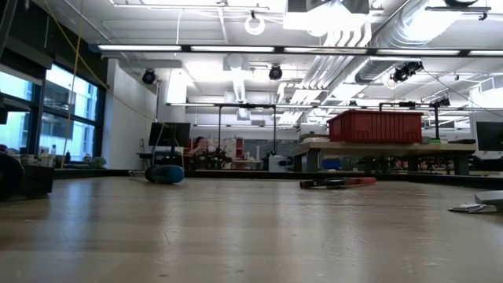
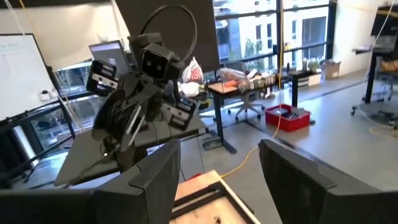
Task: Coil cords
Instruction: Coil the black wire onto the black spool
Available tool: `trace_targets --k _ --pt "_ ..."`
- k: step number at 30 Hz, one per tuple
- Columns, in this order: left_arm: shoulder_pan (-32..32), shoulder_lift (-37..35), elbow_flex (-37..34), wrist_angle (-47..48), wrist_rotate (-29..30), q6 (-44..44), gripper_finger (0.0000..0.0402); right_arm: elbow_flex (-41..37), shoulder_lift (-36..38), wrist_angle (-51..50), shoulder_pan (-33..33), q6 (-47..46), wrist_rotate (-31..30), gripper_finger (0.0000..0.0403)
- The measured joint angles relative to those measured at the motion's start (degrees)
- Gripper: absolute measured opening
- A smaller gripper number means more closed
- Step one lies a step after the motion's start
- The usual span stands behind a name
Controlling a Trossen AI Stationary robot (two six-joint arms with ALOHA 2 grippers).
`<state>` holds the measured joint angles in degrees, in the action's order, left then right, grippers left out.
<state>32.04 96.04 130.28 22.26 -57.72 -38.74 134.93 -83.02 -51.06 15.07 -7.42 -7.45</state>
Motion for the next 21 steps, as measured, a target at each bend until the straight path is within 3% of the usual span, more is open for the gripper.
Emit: trace_targets --k 6,12,15,21 --pt "1.33 -2.85 0.00 13.17 2.32 16.90 0.0001 0.00 0.05 -3.54 -0.69 -0.06 0.08 0.0213" --pt "1.01 -8.48 0.00 29.89 19.54 40.15 0.0001 0.00 0.15 -8.36 -4.40 2.63 0.66 0.0213" --pt "-0.45 -10.45 0.04 33.97 25.31 43.78 0.0001 0.00 -0.63 -12.17 -6.99 4.94 0.08 0.0213" --pt "-2.10 -12.03 0.00 33.95 26.81 43.54 0.0001 0.00 -5.80 -17.19 -9.18 9.09 -1.48 0.0213"
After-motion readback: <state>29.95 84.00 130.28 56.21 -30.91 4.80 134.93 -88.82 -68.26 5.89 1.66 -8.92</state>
